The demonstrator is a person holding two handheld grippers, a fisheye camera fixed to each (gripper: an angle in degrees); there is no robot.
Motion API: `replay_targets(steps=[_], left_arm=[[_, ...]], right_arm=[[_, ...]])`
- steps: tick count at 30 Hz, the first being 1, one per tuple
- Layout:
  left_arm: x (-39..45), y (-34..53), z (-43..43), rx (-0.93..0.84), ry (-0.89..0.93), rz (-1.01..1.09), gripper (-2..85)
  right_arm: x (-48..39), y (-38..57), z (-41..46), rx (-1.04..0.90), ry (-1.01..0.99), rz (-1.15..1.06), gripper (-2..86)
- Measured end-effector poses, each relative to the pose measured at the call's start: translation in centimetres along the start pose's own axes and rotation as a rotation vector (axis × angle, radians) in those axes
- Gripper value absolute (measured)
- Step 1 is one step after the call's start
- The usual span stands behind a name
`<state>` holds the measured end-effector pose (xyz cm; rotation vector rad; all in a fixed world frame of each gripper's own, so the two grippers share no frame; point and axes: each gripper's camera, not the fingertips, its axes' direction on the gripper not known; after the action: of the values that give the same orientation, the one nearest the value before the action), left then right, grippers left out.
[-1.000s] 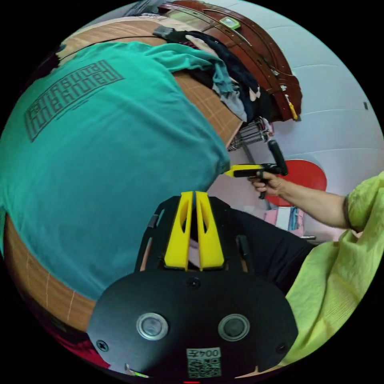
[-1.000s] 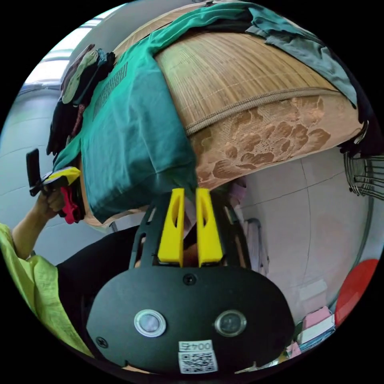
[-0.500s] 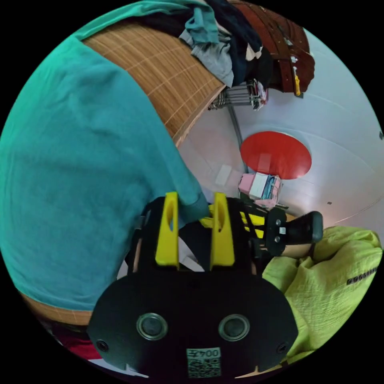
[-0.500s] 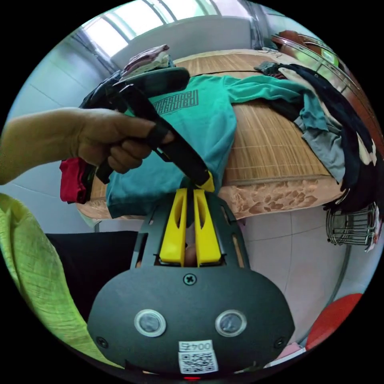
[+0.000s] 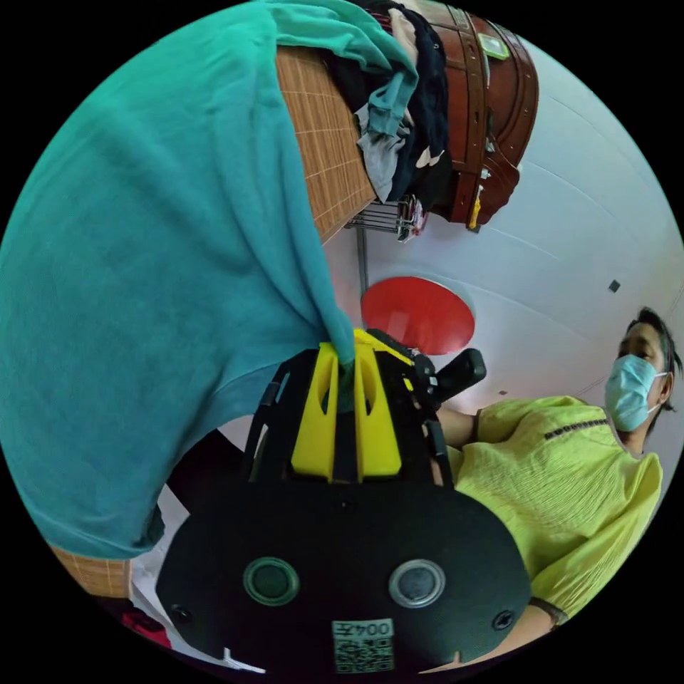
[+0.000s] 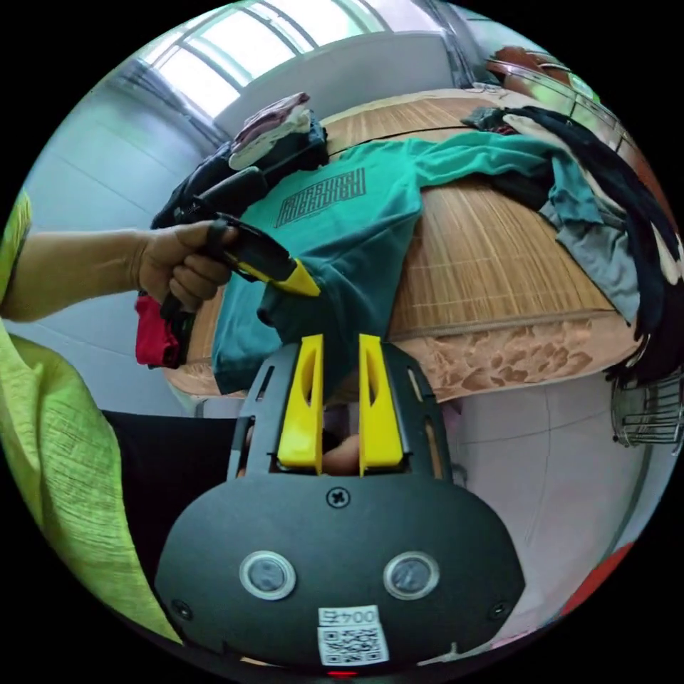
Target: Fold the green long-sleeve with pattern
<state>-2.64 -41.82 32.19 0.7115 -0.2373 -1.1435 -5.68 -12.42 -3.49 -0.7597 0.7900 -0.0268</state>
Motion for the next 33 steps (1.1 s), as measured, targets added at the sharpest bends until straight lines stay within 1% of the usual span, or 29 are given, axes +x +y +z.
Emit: replay_targets(steps=[1, 2, 3, 4, 5, 7, 9, 11, 14, 17, 20, 22, 24, 26, 27, 28, 29, 30, 31, 32, 33], left_arm=[[0.0, 0.3, 0.2, -0.005, -0.009, 0.017, 3.8], [0.0, 0.4, 0.4, -0.008, -0.014, 0.025, 3.8], [0.1, 0.6, 0.6, -0.017, -0.033, 0.043, 3.8], [0.3, 0.7, 1.0, -0.025, -0.062, 0.064, 3.8], [0.4, 0.8, 1.1, -0.028, -0.078, 0.077, 3.8], [0.7, 0.9, 2.1, -0.037, -0.124, 0.112, 3.9], [0.8, 0.9, 2.9, -0.030, -0.127, 0.131, 4.0], [0.7, 0.9, 3.7, -0.039, -0.150, 0.141, 4.3], [0.8, 0.8, 5.0, -0.041, -0.165, 0.173, 5.5], [0.9, 0.7, 5.9, -0.032, -0.117, 0.193, 8.4], [1.6, 0.9, 6.2, -0.040, -0.053, 0.205, 11.7], [2.5, 2.0, 5.3, -0.022, -0.102, 0.250, 12.2], [2.1, 3.0, 4.1, 0.014, -0.138, 0.248, 11.8], [0.7, 4.0, 2.9, 0.054, -0.148, 0.189, 11.0], [-0.3, 4.6, 2.2, 0.079, -0.183, 0.138, 10.2], [-1.2, 5.1, 1.6, 0.108, -0.271, 0.080, 9.0], [-1.7, 5.4, 1.4, 0.122, -0.331, 0.045, 8.2], [-2.8, 5.9, 1.2, 0.144, -0.453, -0.037, 6.5], [-3.9, 6.2, 1.3, 0.145, -0.534, -0.106, 4.0], [-4.1, 6.3, 1.4, 0.160, -0.531, -0.108, 2.8], [-4.4, 6.5, 1.5, 0.201, -0.487, -0.111, 2.2]], right_arm=[[2.1, -0.6, -0.2, -0.012, -0.114, 0.056, 5.1], [4.9, -1.0, -0.3, -0.010, -0.282, 0.155, 5.2], [6.4, -1.0, -0.2, -0.002, -0.372, 0.214, 5.3], [9.3, -0.8, 0.2, 0.020, -0.527, 0.322, 6.0], [11.6, -0.7, 0.8, 0.026, -0.629, 0.399, 7.0], [13.1, -1.3, 1.4, -0.006, -0.687, 0.403, 8.4], [13.5, -2.2, 2.2, -0.081, -0.678, 0.364, 9.0], [14.7, -2.9, 3.5, -0.148, -0.692, 0.372, 8.5], [16.7, -2.8, 5.1, -0.187, -0.753, 0.402, 7.4], [18.7, -2.2, 6.1, -0.184, -0.814, 0.459, 5.1], [20.1, -1.9, 5.9, -0.170, -0.805, 0.493, 4.1], [20.5, -2.1, 5.5, -0.164, -0.777, 0.488, 3.9], [20.7, -2.3, 5.3, -0.162, -0.754, 0.486, 3.7], [20.6, -2.9, 5.3, -0.186, -0.701, 0.464, 3.2], [20.5, -3.1, 5.3, -0.191, -0.682, 0.458, 3.0], [20.3, -3.6, 5.0, -0.198, -0.628, 0.437, 2.6], [20.1, -4.2, 4.3, -0.194, -0.525, 0.399, 2.0], [20.1, -4.5, 3.9, -0.193, -0.452, 0.381, 1.7], [20.3, -4.9, 3.4, -0.209, -0.286, 0.356, 0.9], [21.0, -5.0, 3.6, -0.244, -0.159, 0.366, 0.4], [21.5, -5.0, 3.9, -0.249, -0.132, 0.383, 0.2]])
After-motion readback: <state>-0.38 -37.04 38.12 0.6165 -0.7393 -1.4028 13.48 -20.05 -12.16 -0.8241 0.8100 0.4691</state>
